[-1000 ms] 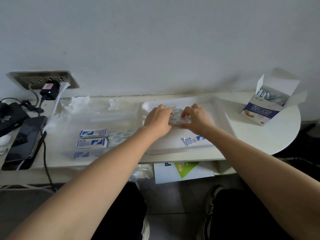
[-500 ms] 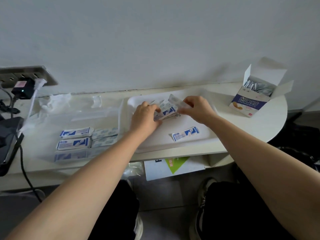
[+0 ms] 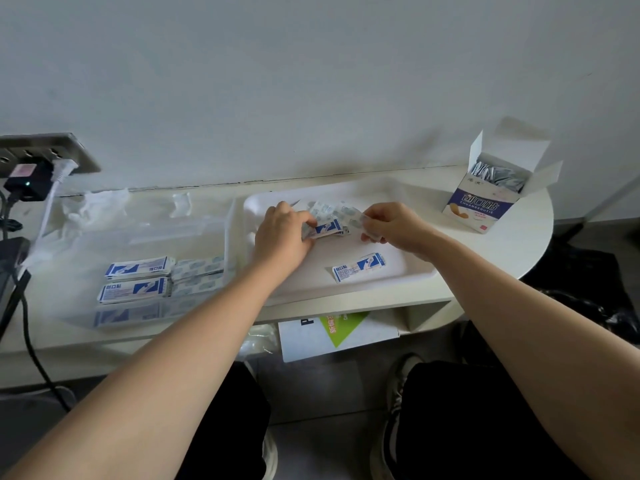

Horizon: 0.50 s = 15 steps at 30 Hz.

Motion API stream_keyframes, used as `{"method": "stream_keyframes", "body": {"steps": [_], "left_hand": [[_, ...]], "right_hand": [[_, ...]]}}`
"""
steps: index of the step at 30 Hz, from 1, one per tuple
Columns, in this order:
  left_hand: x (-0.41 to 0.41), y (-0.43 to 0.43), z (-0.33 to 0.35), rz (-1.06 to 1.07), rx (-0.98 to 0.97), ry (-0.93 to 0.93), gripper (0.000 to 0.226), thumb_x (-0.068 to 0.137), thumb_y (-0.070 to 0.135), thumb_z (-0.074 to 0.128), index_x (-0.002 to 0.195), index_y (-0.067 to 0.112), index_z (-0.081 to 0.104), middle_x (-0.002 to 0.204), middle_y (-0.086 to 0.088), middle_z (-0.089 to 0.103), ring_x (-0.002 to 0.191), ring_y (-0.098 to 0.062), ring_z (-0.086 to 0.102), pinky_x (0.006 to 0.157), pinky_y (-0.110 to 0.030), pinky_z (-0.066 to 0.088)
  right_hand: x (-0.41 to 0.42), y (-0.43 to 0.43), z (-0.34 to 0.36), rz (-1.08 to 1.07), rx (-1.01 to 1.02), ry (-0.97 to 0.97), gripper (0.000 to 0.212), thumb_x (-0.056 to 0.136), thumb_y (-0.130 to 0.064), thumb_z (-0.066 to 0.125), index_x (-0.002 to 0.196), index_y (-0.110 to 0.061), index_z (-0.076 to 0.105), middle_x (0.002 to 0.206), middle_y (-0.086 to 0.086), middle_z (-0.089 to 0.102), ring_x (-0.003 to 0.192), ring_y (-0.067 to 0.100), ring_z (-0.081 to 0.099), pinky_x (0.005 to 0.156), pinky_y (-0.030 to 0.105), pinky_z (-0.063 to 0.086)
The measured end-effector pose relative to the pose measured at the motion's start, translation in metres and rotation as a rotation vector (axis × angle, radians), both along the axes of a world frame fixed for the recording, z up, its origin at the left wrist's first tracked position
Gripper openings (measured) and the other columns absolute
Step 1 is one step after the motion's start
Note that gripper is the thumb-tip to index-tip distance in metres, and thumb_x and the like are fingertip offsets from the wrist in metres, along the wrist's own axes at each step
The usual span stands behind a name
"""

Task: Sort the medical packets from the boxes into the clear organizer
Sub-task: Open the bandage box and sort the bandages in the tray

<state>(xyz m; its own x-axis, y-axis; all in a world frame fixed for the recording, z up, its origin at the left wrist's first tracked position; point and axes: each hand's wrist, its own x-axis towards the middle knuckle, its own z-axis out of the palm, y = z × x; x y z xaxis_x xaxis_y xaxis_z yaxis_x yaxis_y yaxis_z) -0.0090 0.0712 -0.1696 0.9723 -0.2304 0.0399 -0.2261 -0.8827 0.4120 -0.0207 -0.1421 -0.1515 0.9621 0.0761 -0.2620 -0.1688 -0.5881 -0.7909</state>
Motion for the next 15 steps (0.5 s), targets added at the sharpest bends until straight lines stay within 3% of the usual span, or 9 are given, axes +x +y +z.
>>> {"method": "stream_keyframes", "body": {"steps": [4,8,15], "left_hand": [[0.002,0.001,0.0,0.005,-0.051,-0.011,0.022,0.087,0.028,0.065,0.108,0.023,0.069,0.105,-0.009,0.056,0.101,-0.027,0.055,0.076,-0.029,0.041],[0.005,-0.002,-0.002,0.032,-0.032,0.009,0.041,0.088,0.032,0.064,0.123,0.012,0.059,0.114,-0.014,0.054,0.107,-0.031,0.053,0.088,-0.035,0.043],[0.024,-0.006,0.001,0.149,-0.065,0.195,0.048,0.076,0.033,0.076,0.118,0.017,0.061,0.12,-0.013,0.052,0.109,-0.031,0.054,0.093,-0.037,0.046]], "right_hand": [[0.004,-0.004,-0.006,-0.041,-0.048,-0.014,0.019,0.091,-0.017,0.053,0.079,-0.018,0.067,0.068,-0.001,0.064,0.06,0.012,0.051,0.064,0.028,0.042],[0.007,-0.005,-0.009,-0.088,-0.077,-0.039,0.022,0.089,-0.018,0.053,0.071,-0.026,0.064,0.065,-0.001,0.059,0.064,0.018,0.05,0.063,0.029,0.041],[0.018,-0.003,-0.011,-0.087,-0.146,-0.101,0.014,0.09,-0.023,0.055,0.084,-0.022,0.068,0.069,-0.003,0.059,0.07,0.02,0.052,0.066,0.03,0.039]]}}
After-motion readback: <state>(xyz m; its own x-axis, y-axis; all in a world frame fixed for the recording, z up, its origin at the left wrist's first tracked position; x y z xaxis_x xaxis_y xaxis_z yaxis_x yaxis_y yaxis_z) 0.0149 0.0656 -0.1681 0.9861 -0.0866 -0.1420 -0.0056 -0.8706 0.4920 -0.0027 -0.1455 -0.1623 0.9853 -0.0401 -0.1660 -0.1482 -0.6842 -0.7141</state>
